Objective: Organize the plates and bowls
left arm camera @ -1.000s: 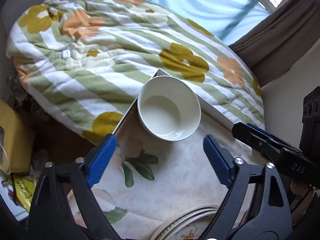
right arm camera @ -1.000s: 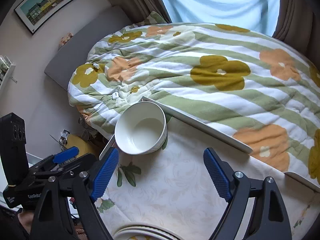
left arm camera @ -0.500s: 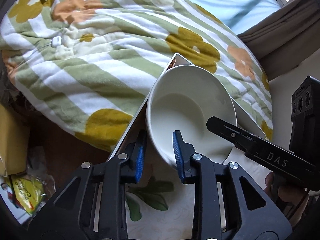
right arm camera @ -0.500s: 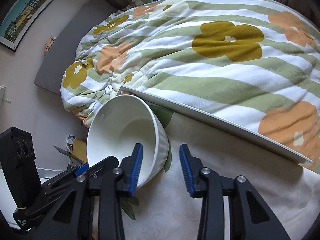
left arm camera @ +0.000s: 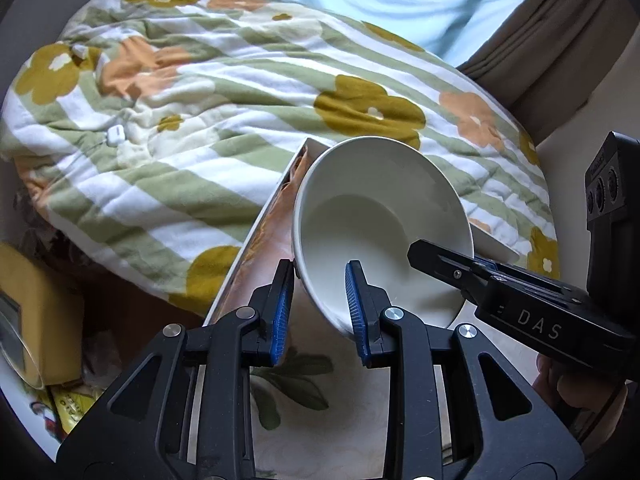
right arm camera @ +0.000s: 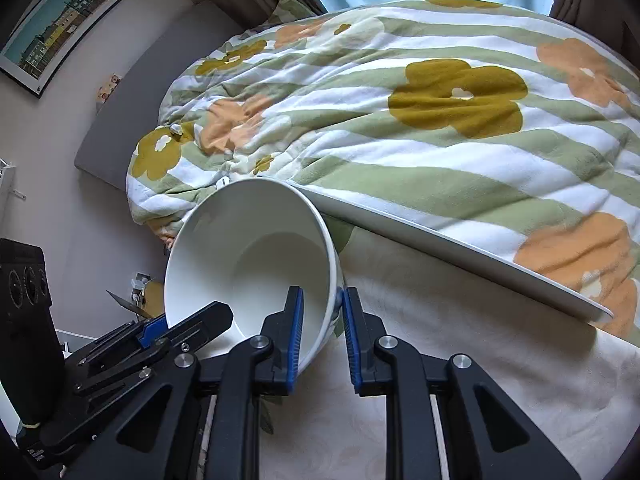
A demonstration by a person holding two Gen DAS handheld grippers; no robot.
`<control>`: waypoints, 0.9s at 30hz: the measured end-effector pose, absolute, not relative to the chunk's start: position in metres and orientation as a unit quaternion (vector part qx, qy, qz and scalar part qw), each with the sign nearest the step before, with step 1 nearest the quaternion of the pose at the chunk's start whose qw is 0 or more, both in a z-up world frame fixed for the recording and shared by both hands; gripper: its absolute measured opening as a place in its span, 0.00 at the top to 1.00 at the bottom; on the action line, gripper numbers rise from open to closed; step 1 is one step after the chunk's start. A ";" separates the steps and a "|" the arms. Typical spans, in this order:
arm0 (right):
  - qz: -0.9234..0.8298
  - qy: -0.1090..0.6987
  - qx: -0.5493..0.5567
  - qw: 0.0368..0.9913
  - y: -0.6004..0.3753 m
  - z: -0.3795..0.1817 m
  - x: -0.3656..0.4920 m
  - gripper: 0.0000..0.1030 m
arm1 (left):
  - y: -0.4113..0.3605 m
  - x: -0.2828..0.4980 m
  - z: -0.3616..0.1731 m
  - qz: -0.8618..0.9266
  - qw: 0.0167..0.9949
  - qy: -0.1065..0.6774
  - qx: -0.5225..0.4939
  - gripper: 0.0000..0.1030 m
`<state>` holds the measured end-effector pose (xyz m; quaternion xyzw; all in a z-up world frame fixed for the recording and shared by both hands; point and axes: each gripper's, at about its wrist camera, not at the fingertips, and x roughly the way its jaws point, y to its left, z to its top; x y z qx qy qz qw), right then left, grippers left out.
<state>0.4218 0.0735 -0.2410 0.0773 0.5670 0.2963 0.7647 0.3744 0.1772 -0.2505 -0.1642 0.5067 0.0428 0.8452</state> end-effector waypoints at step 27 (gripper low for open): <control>0.147 0.491 0.146 0.846 -0.227 -0.127 0.212 0.82 | -0.128 0.226 -0.151 -0.134 0.862 0.483 -0.077 0.77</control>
